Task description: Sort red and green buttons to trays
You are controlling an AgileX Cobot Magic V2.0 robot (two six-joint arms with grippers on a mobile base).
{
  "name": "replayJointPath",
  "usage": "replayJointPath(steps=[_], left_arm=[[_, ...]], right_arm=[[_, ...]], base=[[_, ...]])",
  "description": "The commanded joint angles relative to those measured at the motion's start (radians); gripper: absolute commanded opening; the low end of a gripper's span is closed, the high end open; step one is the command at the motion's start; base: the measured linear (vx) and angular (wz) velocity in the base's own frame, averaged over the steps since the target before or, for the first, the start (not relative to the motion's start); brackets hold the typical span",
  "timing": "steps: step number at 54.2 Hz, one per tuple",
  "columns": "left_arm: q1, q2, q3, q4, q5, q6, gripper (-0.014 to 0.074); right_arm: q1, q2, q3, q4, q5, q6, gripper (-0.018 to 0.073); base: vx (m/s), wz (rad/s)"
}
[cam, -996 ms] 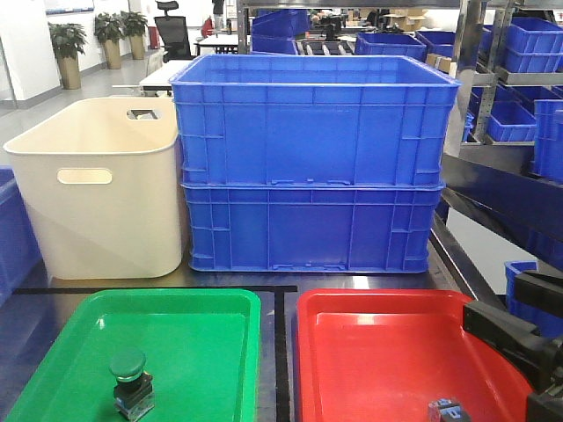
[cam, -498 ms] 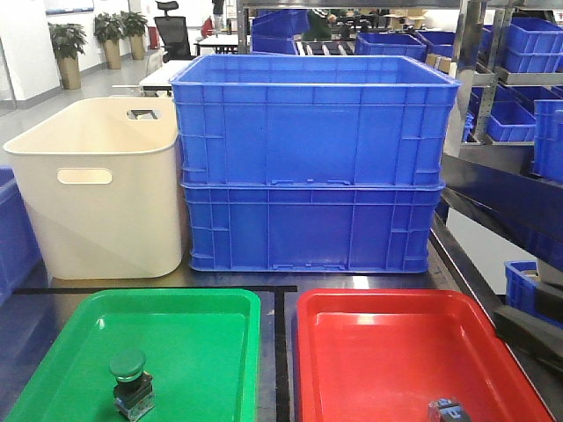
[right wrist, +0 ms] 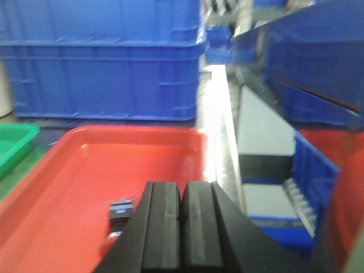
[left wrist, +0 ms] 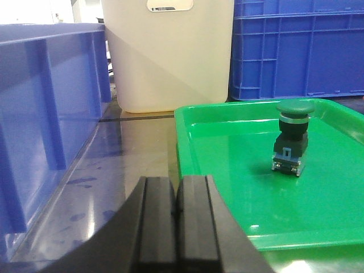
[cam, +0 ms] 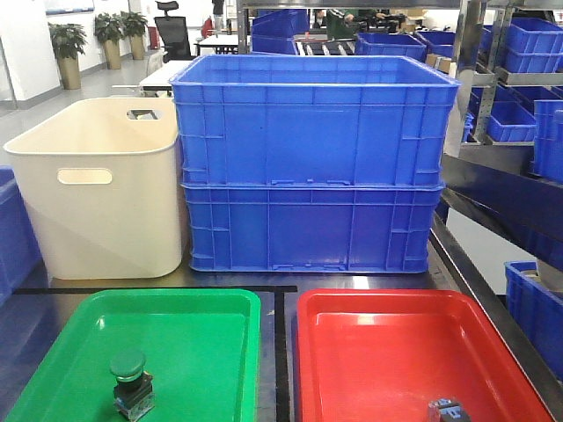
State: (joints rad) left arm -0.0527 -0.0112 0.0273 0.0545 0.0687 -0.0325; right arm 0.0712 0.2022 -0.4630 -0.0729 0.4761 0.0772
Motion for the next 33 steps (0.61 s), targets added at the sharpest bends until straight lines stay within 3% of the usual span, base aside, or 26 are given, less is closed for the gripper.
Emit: replayJointPath(steps=[1, 18, 27, 33], left_arm=[[-0.006, -0.005, -0.023, -0.010, -0.085, -0.001, -0.0006], [-0.006, -0.005, -0.023, -0.010, -0.085, -0.001, -0.0006], [-0.006, -0.005, -0.023, -0.010, -0.085, -0.001, -0.0006], [-0.006, -0.005, -0.023, -0.010, -0.085, -0.001, -0.0006]], right_arm=[[-0.004, -0.067, 0.056, -0.077, -0.153, 0.023, -0.0012], [-0.004, -0.225, 0.396, -0.115, -0.302, 0.033, -0.0012], [-0.005, -0.225, 0.511, -0.116, -0.457, 0.168, -0.0012], [-0.026, -0.224, 0.507, -0.124, -0.447, 0.192, -0.0012]], base=[[0.00, 0.00], [0.00, 0.00], [0.00, 0.00], [0.00, 0.00]])
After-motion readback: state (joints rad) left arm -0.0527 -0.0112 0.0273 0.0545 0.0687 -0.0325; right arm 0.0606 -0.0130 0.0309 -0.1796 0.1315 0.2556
